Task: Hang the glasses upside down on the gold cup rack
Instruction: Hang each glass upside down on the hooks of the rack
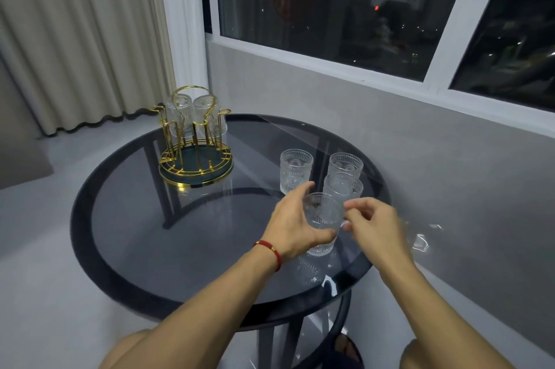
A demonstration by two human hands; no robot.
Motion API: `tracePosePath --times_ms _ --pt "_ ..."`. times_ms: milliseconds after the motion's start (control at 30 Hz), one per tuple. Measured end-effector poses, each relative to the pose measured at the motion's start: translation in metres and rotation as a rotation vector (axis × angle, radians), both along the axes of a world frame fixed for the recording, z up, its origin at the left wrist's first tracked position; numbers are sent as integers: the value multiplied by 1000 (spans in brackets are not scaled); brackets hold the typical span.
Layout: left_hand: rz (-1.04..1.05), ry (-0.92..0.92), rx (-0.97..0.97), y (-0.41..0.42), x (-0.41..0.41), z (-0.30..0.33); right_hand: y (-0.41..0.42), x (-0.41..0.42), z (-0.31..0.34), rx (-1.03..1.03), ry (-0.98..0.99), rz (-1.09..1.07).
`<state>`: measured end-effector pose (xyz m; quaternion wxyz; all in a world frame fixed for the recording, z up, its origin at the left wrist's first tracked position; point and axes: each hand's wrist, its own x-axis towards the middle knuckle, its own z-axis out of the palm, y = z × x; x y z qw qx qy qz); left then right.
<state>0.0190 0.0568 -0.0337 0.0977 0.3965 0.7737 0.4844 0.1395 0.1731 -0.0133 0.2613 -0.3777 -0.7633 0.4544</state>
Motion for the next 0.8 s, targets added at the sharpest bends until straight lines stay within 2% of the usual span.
tracePosePath --times_ms 100,200,300,433,500,600,700,800 --pt "94 15 41 -17 -16 10 -14 -14 0 -21 92 128" --pt "233 -23 142 -37 -42 19 -35 -43 -4 -70 55 260" --pt "314 -108 285 -56 -67 21 -50 -85 -11 -289 41 336" --pt "404 -331 450 -73 -91 14 -64 -136 -9 -575 76 358" --pt "434 -420 502 -79 -104 9 -66 -157 -7 -710 116 392" --pt "441 -437 507 -87 -120 5 -70 -177 -11 -834 206 402" --pt "364 -405 411 -98 -137 -4 -72 -190 -15 -831 280 455" --pt "403 -276 269 -113 -155 -21 -72 -204 -14 -534 325 437"
